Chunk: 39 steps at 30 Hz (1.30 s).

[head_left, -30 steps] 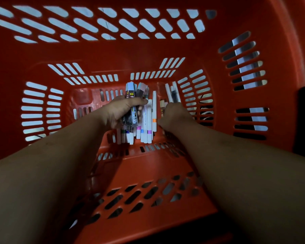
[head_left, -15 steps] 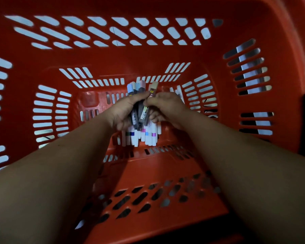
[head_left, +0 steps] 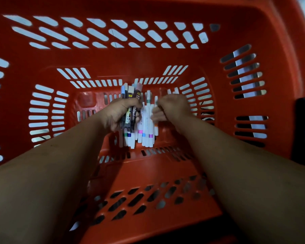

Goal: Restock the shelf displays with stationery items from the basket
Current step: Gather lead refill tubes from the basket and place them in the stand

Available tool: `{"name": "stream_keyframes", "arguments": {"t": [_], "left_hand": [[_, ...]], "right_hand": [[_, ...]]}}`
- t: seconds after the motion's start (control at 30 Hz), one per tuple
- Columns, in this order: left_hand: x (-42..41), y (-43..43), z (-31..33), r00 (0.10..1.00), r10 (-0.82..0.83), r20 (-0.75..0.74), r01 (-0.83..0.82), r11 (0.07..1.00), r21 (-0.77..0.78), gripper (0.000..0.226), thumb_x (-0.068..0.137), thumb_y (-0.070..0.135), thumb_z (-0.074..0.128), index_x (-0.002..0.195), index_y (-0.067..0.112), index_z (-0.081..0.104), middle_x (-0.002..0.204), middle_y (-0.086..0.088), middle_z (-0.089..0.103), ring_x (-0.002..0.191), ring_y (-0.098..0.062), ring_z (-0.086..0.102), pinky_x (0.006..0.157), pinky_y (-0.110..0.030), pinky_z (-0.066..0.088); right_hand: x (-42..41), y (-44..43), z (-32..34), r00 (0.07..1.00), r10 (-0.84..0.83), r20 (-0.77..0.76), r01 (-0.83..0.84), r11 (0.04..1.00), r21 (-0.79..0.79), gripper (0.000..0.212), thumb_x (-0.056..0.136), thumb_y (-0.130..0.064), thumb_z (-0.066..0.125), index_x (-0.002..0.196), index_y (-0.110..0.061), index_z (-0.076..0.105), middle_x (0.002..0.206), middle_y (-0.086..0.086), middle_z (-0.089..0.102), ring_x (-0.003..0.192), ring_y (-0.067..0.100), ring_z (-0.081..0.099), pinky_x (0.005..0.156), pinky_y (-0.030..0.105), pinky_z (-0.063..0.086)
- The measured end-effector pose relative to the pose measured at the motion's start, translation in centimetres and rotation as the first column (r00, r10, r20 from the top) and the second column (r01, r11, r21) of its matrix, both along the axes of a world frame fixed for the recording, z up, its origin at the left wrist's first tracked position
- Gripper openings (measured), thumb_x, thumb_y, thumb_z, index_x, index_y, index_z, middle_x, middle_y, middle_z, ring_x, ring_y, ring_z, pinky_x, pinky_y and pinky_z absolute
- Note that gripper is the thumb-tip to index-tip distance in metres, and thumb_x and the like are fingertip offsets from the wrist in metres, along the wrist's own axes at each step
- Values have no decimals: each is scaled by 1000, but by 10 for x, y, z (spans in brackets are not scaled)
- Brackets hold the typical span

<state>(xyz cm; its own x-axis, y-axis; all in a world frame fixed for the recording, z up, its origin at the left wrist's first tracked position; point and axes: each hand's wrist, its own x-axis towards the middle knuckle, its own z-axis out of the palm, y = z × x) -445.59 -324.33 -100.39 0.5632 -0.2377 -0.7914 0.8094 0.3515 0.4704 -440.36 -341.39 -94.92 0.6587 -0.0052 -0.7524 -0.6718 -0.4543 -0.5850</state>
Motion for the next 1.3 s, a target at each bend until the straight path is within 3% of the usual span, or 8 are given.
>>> {"name": "stream_keyframes", "arguments": {"t": [0.1,0.27,0.4,0.5,0.63,0.77,1.03,1.3], "left_hand": [[0,2,-5,1000,4,-29,-6,999,-47,9,89,11,61,80,11,62,67,-5,61,59,-20,62,54,-29,56],[1,-2,-1,1000,-11,25,14,993,-118,23,91,9,53,70,11,61,65,-4,59,57,-18,61,53,-26,57],[0,-4,6,994,-109,13,109,991,-72,30,91,12,51,64,13,62,60,-3,59,51,-16,59,57,-27,54],[1,-4,10,991,-137,7,137,990,-20,29,92,13,51,64,13,61,59,-3,58,49,-17,58,56,-28,53],[3,-4,22,980,-198,6,198,979,57,25,90,8,56,65,9,63,61,-7,59,50,-19,58,49,-25,52],[11,-1,50,961,-276,-14,276,960,33,32,88,4,49,60,9,66,59,-6,59,50,-17,57,56,-26,53],[32,12,158,956,-294,11,288,945,157,33,93,7,42,68,2,62,56,-7,63,47,-14,63,50,-24,58],[8,19,293,969,-170,178,114,951,288,13,75,11,57,63,9,61,58,-7,58,50,-18,57,51,-23,53]], "right_hand": [[-1,-28,-7,905,406,126,-236,726,-646,16,96,-17,63,99,-2,65,87,6,61,65,16,55,43,21,35],[-4,-29,-14,787,616,-30,-428,510,-746,23,100,-18,59,113,0,63,112,16,67,96,28,68,62,27,43],[-5,-26,-15,759,648,-66,-478,485,-732,25,102,-15,53,123,-3,59,122,17,64,110,32,64,73,34,46],[-3,-27,-12,748,664,-17,-441,477,-760,27,100,-28,57,117,-8,64,111,11,67,98,28,67,69,32,46],[1,-14,-4,804,574,155,-437,747,-501,30,95,-35,62,77,-12,58,79,7,64,69,22,62,60,30,46],[8,14,23,950,274,153,-270,962,-47,42,97,-36,65,85,3,64,66,18,68,46,24,66,47,30,54],[26,29,118,975,221,35,-223,959,177,27,94,-9,62,102,17,61,74,28,68,50,29,69,49,33,61],[1,29,257,919,235,317,-328,901,285,15,94,-8,62,101,5,60,84,25,70,52,22,68,45,26,57]]}}
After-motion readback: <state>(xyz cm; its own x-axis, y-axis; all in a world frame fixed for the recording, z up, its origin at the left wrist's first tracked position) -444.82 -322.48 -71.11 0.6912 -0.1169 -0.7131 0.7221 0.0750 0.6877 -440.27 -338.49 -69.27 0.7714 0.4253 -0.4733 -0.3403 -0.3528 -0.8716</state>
